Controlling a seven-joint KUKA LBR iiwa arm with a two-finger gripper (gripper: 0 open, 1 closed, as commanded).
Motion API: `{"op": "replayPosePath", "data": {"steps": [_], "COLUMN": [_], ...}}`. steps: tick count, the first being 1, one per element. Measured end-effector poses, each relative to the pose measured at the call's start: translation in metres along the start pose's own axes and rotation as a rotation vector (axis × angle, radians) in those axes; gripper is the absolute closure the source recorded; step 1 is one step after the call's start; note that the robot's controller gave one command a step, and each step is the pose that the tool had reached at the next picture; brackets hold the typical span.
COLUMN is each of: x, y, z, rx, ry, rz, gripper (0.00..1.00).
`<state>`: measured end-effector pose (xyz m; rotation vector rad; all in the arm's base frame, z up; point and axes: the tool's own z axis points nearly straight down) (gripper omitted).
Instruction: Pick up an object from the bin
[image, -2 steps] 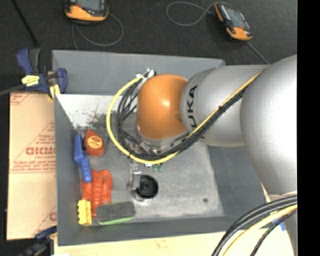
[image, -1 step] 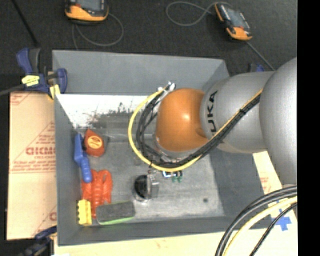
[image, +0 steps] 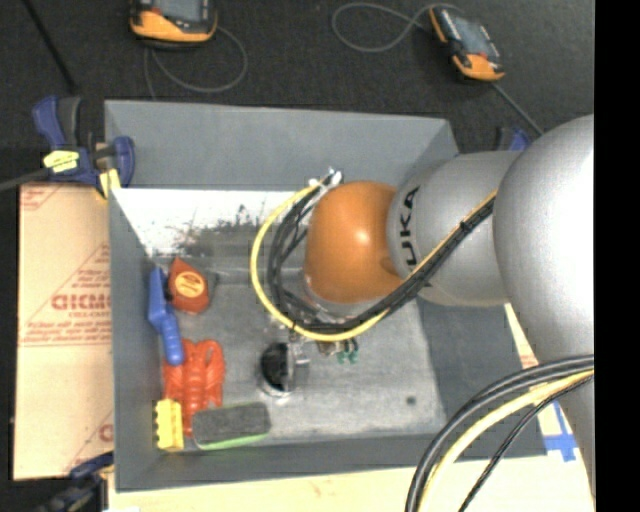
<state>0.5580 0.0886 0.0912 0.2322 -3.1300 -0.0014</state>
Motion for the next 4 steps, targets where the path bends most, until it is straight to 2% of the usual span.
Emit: {"op": "replayPosePath", "data": {"steps": [1, 2, 3, 4], "x": [0.0, -0.009, 0.024, -0.023], "y": [0.0, -0.004, -0.017, -0.049], "z": [0.0, -0.018, -0.032, -0.113], "rx": [0.0, 0.001, 0.001, 0.001], "ry": [0.0, -0.004, -0.006, -0.007], "rz": [0.001, -0.002, -0.027, -0.008], "gripper": [1.0, 1.0, 1.0, 1.0]}}
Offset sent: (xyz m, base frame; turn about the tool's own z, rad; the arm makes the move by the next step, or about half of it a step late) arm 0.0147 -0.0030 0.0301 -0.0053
